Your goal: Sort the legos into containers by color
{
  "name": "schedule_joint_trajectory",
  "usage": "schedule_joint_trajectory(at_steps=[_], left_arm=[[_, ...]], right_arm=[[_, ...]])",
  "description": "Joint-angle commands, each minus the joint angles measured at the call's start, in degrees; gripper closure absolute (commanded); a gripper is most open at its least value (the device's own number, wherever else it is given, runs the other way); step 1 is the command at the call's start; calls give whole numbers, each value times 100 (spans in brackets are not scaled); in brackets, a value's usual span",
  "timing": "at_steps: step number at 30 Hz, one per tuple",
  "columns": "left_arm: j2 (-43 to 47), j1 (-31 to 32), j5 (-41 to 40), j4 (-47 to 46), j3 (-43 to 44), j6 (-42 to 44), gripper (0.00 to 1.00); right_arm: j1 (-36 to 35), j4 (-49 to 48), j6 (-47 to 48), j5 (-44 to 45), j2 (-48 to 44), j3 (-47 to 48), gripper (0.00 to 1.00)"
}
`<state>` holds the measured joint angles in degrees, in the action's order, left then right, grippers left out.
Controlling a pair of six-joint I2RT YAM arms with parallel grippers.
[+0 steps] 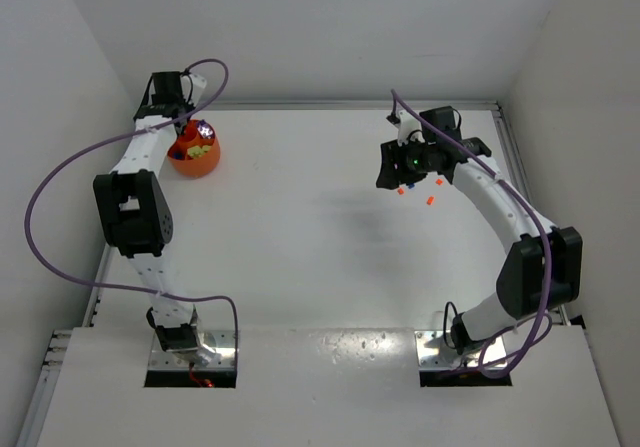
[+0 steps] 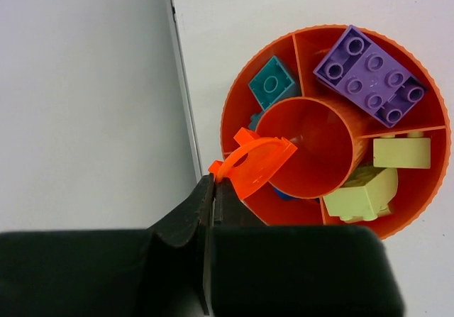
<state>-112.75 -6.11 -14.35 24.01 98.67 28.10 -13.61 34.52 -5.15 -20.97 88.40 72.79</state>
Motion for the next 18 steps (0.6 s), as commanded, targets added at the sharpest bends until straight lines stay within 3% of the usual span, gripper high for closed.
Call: schedule_joint_trajectory(at_steps=[1, 8, 10, 11, 18], left_arm=[[-115, -48, -6, -28, 187, 47, 95], [-291, -48, 195, 192, 390, -15, 80], [-292, -48, 274, 244, 390, -76, 71], [-292, -48, 344, 245, 390, -76, 60], [33, -214, 915, 183, 390, -637, 57]], right_arm=[[25, -86, 40, 49, 11, 253, 48], [25, -86, 40, 49, 11, 253, 48], [25, -86, 40, 49, 11, 253, 48], [25, -86, 40, 49, 11, 253, 48], [25, -86, 92, 154, 11, 201, 48]])
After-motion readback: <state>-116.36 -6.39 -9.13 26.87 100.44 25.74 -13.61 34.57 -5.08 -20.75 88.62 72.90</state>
